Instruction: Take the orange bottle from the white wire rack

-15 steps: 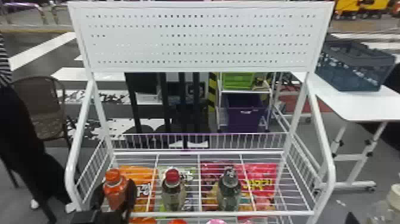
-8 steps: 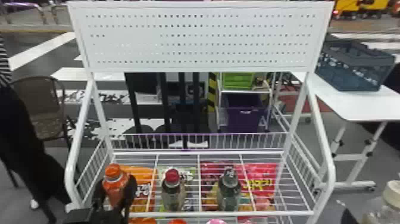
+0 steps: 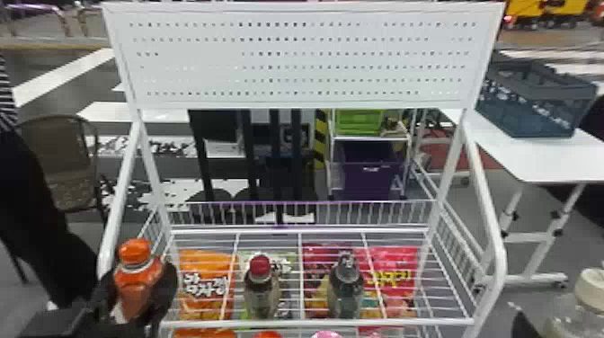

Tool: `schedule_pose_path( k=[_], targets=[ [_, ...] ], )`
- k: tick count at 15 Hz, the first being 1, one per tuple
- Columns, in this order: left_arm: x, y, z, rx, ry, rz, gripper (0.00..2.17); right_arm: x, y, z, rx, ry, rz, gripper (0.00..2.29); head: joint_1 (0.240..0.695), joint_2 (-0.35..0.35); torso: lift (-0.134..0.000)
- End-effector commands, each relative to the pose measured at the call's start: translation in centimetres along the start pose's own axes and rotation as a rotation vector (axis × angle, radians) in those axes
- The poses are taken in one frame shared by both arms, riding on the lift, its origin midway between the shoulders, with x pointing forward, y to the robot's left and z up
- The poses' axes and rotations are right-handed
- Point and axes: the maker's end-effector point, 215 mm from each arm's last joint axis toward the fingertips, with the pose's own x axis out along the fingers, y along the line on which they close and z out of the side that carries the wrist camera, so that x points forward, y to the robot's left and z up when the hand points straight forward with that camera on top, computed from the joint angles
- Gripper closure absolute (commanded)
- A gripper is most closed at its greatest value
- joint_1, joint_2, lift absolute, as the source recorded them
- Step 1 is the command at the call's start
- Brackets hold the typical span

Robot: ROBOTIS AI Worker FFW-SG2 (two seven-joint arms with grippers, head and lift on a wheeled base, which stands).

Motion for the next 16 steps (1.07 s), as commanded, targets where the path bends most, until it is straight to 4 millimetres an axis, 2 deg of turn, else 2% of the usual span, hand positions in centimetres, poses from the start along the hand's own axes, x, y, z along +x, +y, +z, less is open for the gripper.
schedule_pose_path(
  k=[1, 3, 6, 16],
  targets=[
    [-2.4, 0.8, 2.3, -0.002, -0.022, 0.004, 2.15, 0.0, 0.1, -0.4, 0.005, 0.016, 0.0, 1.01, 0.499, 0.0, 0.0],
    [-4.2, 0.8, 3.7, 0.008, -0.036, -0.002, 2.15, 0.0, 0.1, -0.3, 0.006, 0.014, 0.002, 1.01, 0.499, 0.0, 0.0],
    [-5.4, 1.4, 4.3, 0.004, -0.049, 0.008, 2.15, 0.0, 0.3, -0.3, 0.007, 0.015, 0.004, 1.0, 0.499, 0.0, 0.0],
    [-5.5, 1.4, 3.8, 0.003, -0.037, 0.011, 2.15, -0.2, 0.4, -0.2, 0.015, 0.012, 0.005, 1.0, 0.499, 0.0, 0.0]
  ],
)
